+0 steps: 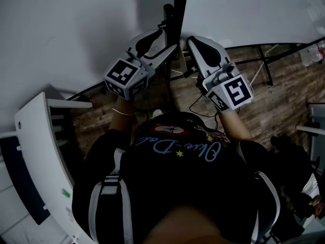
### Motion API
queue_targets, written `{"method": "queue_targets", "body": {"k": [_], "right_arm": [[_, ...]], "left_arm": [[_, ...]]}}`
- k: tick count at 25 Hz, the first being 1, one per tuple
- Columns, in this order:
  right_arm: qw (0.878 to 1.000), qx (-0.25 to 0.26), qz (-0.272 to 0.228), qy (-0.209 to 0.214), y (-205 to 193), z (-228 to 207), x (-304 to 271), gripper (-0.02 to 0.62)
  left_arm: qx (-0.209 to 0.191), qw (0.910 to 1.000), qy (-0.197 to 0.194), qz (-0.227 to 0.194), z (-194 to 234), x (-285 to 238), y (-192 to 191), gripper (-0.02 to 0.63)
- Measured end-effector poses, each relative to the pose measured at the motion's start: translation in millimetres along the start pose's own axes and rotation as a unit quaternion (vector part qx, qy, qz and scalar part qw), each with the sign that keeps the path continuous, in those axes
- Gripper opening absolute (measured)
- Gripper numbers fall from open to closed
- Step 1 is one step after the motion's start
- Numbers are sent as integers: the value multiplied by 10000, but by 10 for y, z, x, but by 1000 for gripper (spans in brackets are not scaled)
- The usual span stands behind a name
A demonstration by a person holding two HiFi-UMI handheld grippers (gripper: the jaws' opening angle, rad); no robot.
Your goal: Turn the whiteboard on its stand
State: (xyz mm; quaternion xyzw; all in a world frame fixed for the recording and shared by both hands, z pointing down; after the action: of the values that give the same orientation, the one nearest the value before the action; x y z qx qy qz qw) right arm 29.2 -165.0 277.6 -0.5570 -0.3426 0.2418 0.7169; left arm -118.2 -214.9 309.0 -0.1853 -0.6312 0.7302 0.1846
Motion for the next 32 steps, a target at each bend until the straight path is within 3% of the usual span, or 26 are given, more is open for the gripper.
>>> {"method": "queue_targets", "body": {"k": [11, 14, 16, 32], "right_arm": [[10000, -21, 85, 16, -17, -62, -98, 26], [9999, -21, 128, -7, 18, -59, -111, 26], [9999, -44, 154, -35, 18, -65, -110, 26], [9994, -120, 288, -162, -95, -120, -106, 26]], "left_arm": [[-11, 9995, -328, 22, 42, -226, -6, 241], [-26, 9997, -254, -18, 42, -227, 29, 241], [-44, 9998, -183, -62, 54, -218, 38, 203], [-125, 9997, -135, -128, 53, -231, -9, 206]]}}
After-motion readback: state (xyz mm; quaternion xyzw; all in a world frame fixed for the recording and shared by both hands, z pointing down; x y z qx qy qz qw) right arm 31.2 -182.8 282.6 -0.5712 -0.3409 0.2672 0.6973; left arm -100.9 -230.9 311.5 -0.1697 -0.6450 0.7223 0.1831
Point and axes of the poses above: the fingertips, and each gripper's own axes: x backward along the fingers, z to its left, y out of its top, the point moved 7 cm from there along x, backward along the fingers, and after that the axes turned 6 degrees about x, right-handed, at the moved point
